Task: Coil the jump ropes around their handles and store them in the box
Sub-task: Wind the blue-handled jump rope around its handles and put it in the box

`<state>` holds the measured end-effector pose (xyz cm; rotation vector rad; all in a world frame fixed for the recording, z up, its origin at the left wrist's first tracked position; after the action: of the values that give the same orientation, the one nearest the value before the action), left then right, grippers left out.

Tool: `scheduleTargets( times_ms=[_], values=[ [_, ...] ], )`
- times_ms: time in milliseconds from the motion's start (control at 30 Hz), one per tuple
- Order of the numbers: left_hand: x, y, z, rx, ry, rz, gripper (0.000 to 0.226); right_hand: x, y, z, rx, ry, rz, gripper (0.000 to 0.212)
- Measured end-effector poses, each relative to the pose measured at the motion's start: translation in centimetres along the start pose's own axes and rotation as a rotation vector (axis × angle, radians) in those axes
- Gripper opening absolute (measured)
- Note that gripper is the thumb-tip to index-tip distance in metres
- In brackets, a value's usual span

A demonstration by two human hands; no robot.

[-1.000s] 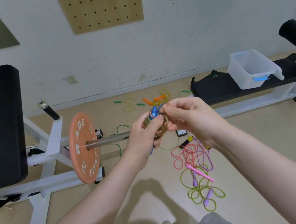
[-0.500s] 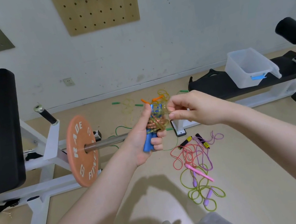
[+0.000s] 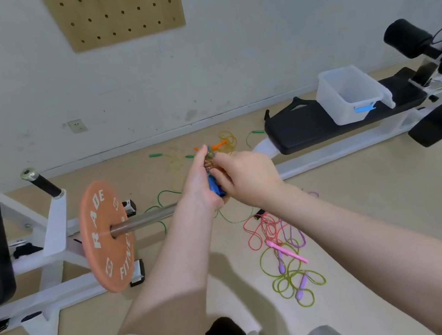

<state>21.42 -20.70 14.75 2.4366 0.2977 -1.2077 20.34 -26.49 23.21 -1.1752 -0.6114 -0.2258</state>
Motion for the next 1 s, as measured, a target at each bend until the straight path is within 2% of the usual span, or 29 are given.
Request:
scheduleTargets(
  times_ms=[67,100,133,200,267,367,433,467,567,700,867,1000],
  values=[
    [0.7,0.3,0.7,-0.015,-0.045,0.021,0.043,-0.5,1.0,0.4,-0.151,-0.066,0.045,0.011],
    [1.2,0.4,1.1,-0.018,-0.062,0.036,0.045,-1.0,2.0,0.3,-0.204,-0.059,0.137,0.014],
    [1.8,0.7,1.2,-0.017,-0.067,0.056,0.048,-1.7,3.1,0.0,-0.231,-0.035,0.22,0.02],
    [2.8,1.2,0.8,0.007,-0.04,0.083,0.055,-1.9,3.8,-1.2,-0.214,0.062,0.282,0.022],
    [4.1,1.4,-0.4,0.035,0.011,0.056,0.054,-1.5,4.3,-3.1,-0.031,0.233,0.256,0.021],
    [5.7,1.4,-1.4,0.012,0.048,-0.008,0.042,-1.6,6.0,-6.2,0.511,0.623,0.21,0.031],
    [6.3,2.2,-1.0,0.012,0.012,0.008,0.037,-1.8,6.3,-7.8,0.691,0.804,0.168,0.027],
    [6.5,2.9,-0.5,0.023,-0.007,0.023,0.033,-1.9,6.2,-8.9,0.706,0.85,0.14,0.022],
    [6.0,5.9,0.5,0.049,-0.027,0.124,0.029,-1.5,4.3,-12.3,0.542,0.778,0.052,0.022],
    [5.8,12.0,0.8,0.063,0.067,0.322,0.029,-1.2,1.7,-17.7,0.422,0.653,-0.056,0.024],
    [6.5,22.6,5.6,0.188,0.11,0.377,0.019,-3.5,0.0,-26.6,0.73,0.704,-0.075,0.027],
    [6.6,31.9,11.3,0.194,0.142,0.322,0.008,-6.3,-2.8,-36.5,0.773,0.802,0.025,0.026]
  ],
)
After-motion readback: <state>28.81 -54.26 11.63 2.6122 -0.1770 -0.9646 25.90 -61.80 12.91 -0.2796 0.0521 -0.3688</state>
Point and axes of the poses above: each hand's wrist, its own x-axis towards the middle knuckle, its own y-axis out of the palm, z = x × y, the point moved 8 cm from there along x, towards the middle knuckle, and after that the axes turned 13 degrees about -z, right-handed, at the moved point
